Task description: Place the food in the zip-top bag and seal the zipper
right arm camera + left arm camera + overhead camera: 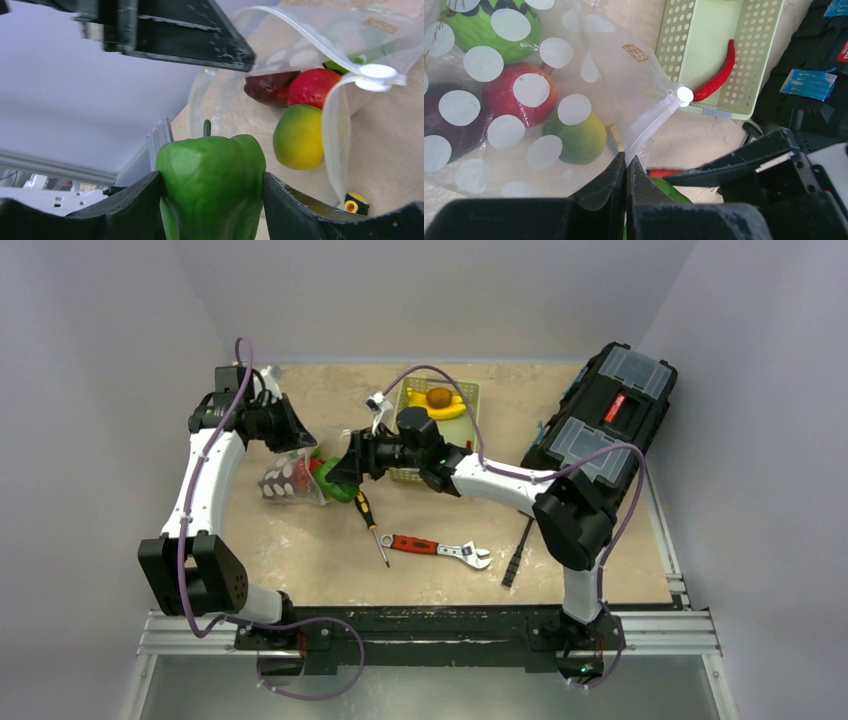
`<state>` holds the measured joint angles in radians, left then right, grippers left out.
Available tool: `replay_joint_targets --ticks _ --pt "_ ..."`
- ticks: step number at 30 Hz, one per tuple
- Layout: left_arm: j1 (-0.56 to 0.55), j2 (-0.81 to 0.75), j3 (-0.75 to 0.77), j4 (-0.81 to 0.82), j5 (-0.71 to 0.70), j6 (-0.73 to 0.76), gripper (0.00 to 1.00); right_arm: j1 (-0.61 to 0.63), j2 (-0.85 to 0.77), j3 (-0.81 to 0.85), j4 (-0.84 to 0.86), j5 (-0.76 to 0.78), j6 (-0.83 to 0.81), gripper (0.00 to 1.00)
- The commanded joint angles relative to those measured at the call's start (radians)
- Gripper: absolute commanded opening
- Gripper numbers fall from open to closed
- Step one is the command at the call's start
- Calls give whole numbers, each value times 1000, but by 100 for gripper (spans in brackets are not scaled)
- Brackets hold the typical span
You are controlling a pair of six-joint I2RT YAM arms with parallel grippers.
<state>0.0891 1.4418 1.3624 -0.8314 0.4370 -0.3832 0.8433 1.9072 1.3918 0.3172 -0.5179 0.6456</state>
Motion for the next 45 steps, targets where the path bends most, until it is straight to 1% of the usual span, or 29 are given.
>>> replay_joint_targets --ticks 1,3,7,11,16,20,24,25,29,32,34,37,42,45 --pt "-2 -27 4 17 19 -2 0 -6 40 54 48 82 68 0" --pt "-2 -26 4 18 18 -2 0 -6 70 74 33 122 84 0" --pt "-2 -27 5 18 25 -2 0 -6 120 110 37 150 111 0" --pt "-2 -23 7 19 30 -3 0 -4 170 164 50 148 149 0" --pt "-2 -31 5 20 29 -5 0 7 227 194 101 145 211 0" --pt "-2 -34 5 22 38 -6 0 22 258 217 109 144 224 15" --pt "-2 -35 4 22 32 -6 0 34 285 235 110 127 224 32" --pt "-2 -37 4 21 32 -6 0 38 290 239 109 121 222 37" --pt "-2 -41 4 22 22 -5 0 48 293 241 91 118 206 63" --pt "-2 -40 3 22 24 -5 0 49 276 232 69 136 178 77" --pt "-2 -38 3 21 23 -5 0 50 259 221 61 146 158 83" --pt "-2 -38 4 20 21 -5 0 50 237 215 26 155 126 87" --pt "-3 -35 2 21 20 -4 0 49 186 183 7 159 82 93" --pt "-3 -33 2 20 19 -3 0 49 144 168 -32 183 36 95"
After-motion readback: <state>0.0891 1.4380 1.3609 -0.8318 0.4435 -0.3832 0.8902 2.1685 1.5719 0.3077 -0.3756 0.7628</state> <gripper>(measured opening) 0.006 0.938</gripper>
